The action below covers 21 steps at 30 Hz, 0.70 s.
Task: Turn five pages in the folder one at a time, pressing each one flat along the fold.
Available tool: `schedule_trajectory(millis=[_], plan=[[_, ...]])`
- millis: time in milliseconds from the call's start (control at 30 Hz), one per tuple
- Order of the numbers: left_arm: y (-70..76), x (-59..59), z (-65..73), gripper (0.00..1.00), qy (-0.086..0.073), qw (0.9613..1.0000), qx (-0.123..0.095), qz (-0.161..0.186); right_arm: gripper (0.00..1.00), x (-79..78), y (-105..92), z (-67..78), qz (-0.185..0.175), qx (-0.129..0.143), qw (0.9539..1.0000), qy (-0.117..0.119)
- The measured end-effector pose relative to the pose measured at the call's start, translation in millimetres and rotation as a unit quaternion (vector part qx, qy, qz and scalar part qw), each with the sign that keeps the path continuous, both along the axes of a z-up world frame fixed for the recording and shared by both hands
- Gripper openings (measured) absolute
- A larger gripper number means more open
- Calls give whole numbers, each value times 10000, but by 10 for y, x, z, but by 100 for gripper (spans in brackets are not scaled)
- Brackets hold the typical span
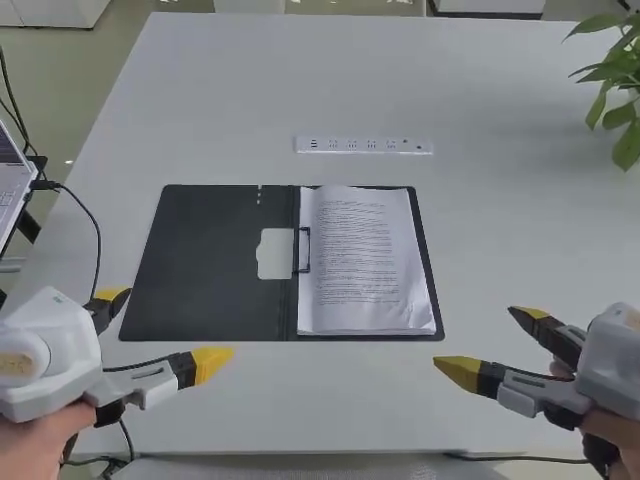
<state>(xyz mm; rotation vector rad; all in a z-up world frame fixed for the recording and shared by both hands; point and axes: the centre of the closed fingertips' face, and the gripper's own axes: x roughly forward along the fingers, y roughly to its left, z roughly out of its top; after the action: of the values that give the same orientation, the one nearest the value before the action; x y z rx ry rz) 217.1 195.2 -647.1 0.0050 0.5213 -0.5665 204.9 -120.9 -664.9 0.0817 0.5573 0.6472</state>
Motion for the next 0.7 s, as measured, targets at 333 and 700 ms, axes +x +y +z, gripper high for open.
schedule_trajectory(millis=[333, 700], plan=[[7, -10, -4, 97, 14, 10000, -56, 25, 88, -12, 16, -6, 31, -18, 10000, 22], [5, 6, 10, 97, -10, 10000, -37, 11, 88, -7, 0, -3, 6, -12, 10000, 21]])
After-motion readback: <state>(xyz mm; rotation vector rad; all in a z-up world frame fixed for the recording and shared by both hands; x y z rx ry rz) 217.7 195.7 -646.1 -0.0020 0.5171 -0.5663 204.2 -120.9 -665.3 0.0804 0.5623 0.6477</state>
